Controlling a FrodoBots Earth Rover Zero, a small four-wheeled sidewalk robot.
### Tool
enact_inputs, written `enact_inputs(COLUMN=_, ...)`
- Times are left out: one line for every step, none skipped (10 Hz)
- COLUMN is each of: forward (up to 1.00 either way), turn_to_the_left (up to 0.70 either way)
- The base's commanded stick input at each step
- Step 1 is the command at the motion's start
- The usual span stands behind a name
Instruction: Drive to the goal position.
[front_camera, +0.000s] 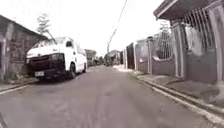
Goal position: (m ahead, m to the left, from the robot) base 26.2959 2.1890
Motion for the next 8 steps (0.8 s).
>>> enact_inputs(forward=1.00, turn_to_the_left=0.00)
enact_inputs(forward=1.00, turn_to_the_left=0.00)
enact_inputs(forward=1.00, turn_to_the_left=0.00)
enact_inputs(forward=1.00, turn_to_the_left=0.00)
enact_inputs(forward=1.00, turn_to_the_left=0.00)
enact_inputs(forward=1.00, turn_to_the_left=0.00)
enact_inputs(forward=1.00, turn_to_the_left=0.00)
enact_inputs(forward=1.00, turn_to_the_left=0.00)
